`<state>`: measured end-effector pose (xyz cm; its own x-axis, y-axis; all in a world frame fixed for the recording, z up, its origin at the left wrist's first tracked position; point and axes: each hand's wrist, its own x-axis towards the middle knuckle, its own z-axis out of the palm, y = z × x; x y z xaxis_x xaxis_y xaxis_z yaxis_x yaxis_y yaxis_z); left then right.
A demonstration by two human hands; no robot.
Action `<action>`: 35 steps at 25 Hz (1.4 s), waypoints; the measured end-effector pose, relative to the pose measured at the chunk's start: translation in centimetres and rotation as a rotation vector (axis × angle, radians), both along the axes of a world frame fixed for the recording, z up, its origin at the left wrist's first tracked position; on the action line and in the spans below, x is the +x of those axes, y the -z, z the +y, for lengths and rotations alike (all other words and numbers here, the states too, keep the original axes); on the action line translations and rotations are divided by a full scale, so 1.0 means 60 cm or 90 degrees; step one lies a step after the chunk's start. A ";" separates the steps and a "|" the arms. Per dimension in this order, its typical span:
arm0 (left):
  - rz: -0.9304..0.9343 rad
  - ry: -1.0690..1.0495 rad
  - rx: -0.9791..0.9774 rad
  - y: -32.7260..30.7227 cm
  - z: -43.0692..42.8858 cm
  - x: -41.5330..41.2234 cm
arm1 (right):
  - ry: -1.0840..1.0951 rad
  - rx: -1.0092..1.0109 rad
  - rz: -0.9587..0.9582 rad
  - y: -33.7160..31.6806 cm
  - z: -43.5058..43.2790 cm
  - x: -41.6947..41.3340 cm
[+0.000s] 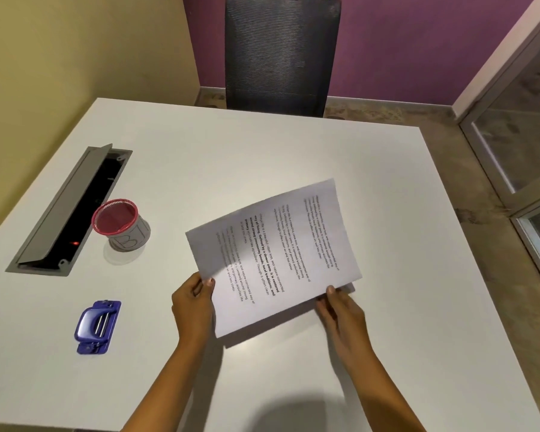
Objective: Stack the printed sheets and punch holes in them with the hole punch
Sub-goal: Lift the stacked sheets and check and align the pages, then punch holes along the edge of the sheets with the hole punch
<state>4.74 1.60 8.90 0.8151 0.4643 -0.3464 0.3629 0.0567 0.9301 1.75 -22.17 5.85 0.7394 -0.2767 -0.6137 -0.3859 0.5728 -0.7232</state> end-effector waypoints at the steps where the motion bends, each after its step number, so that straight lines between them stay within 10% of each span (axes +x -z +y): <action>1: 0.015 -0.014 -0.031 0.003 -0.009 -0.005 | -0.027 0.022 -0.007 -0.004 0.011 0.000; 19: 0.077 -0.153 -0.204 0.043 -0.038 -0.072 | -0.200 -0.366 0.026 -0.001 0.031 0.036; 35: 0.221 -0.205 0.396 0.055 0.260 -0.057 | -0.421 -0.470 0.077 0.061 0.005 0.065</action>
